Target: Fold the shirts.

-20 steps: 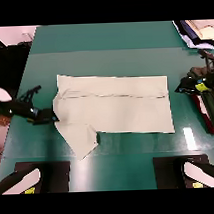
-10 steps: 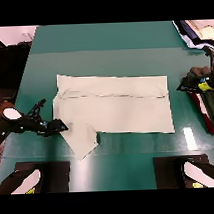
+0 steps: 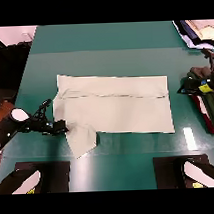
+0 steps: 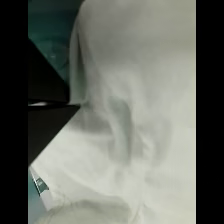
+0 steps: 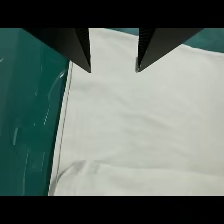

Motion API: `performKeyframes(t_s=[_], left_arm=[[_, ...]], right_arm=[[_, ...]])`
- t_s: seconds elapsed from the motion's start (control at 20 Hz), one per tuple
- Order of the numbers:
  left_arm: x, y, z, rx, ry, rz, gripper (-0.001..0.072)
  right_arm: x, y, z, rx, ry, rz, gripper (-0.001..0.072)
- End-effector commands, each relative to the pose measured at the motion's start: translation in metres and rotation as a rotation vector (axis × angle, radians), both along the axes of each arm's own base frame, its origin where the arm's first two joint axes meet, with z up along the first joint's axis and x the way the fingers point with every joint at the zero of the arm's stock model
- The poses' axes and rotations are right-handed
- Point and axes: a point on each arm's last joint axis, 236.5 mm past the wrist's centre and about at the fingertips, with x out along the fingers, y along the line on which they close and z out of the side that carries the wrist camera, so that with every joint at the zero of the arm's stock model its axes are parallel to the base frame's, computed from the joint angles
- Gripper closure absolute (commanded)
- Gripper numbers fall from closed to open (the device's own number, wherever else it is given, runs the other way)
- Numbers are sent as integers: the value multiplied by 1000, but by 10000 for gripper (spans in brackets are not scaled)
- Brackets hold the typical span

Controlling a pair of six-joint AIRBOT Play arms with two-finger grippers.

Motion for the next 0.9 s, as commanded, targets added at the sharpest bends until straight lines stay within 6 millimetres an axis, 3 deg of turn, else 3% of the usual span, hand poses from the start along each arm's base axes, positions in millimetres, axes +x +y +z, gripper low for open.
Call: performKeyframes(t_s=[0.0,0.2,0.3,0.55,0.85], left_arm=[[2,-4,12,-13,-11,-39,682],[11,-6,31,-23,-53,-78,682],[13,-6,32,-23,-61,-72,682],[14,-6,32,-22,-68,-76,682],[16,-6,32,-20,-76,-71,682]], right_arm=[[-34,-8,-21,30,125,-2,377],[-99,-28,-87,108,283,-142,376],[-128,-28,-117,168,339,-204,375],[-145,-12,-154,247,346,-262,376],[-138,-4,-152,290,321,-283,380]])
